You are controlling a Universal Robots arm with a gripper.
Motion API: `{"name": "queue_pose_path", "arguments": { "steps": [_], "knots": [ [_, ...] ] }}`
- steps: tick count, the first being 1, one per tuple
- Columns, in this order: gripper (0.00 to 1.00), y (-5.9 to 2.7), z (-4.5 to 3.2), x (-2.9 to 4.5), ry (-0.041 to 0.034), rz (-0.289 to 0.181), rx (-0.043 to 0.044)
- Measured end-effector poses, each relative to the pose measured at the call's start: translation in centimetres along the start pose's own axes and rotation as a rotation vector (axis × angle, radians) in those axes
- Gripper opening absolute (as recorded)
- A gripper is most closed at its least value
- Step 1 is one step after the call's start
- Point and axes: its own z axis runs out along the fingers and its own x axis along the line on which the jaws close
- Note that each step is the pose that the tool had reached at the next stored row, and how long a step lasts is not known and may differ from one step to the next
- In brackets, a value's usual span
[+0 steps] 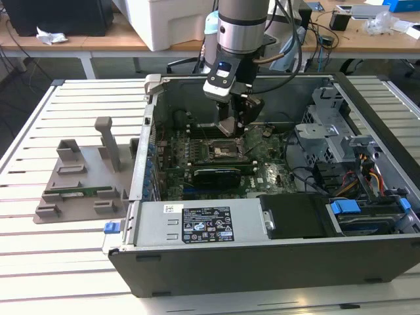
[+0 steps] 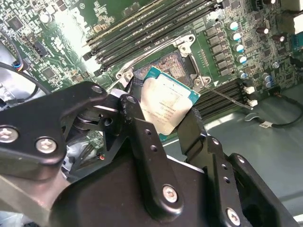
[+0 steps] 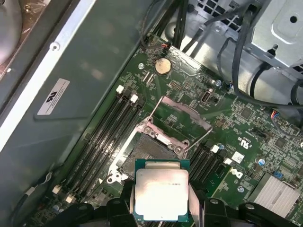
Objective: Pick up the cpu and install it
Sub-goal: 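Place the cpu into insertion slot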
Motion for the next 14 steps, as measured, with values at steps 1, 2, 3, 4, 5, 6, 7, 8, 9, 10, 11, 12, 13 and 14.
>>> {"name": "queue_pose_path", "arguments": {
  "steps": [1,2,3,4,5,6,7,8,9,10,11,12,13,14],
  "knots": [
    [0.54,0.0,0.0,0.0,0.0,0.006,-0.0002],
    [0.54,0.0,0.0,0.0,0.0,0.01,-0.0002],
    [0.54,0.0,0.0,0.0,0.0,0.017,-0.0003],
    [0.54,0.0,0.0,0.0,0.0,0.024,-0.0004],
    [0.54,0.0,0.0,0.0,0.0,0.029,-0.0005],
    [0.54,0.0,0.0,0.0,0.0,0.032,-0.0006],
    [0.54,0.0,0.0,0.0,0.0,0.035,-0.0006],
    [0.54,-0.01,-0.01,-0.01,-0.0013,0.037,0.0002],
    [0.54,-0.01,0.0,0.0,-0.0014,0.041,0.0002],
    [0.54,0.0,0.0,0.0,-0.0014,0.05,0.0],
    [0.54,0.0,0.01,0.0,-0.0013,0.057,-0.0001],
    [0.54,0.0,0.01,0.0,-0.0013,0.06,-0.0002],
    [0.54,0.0,0.01,0.0,-0.0014,0.063,-0.0002],
    [0.54,0.0,0.01,0.0,-0.0017,0.072,-0.0001]
  ]
}}
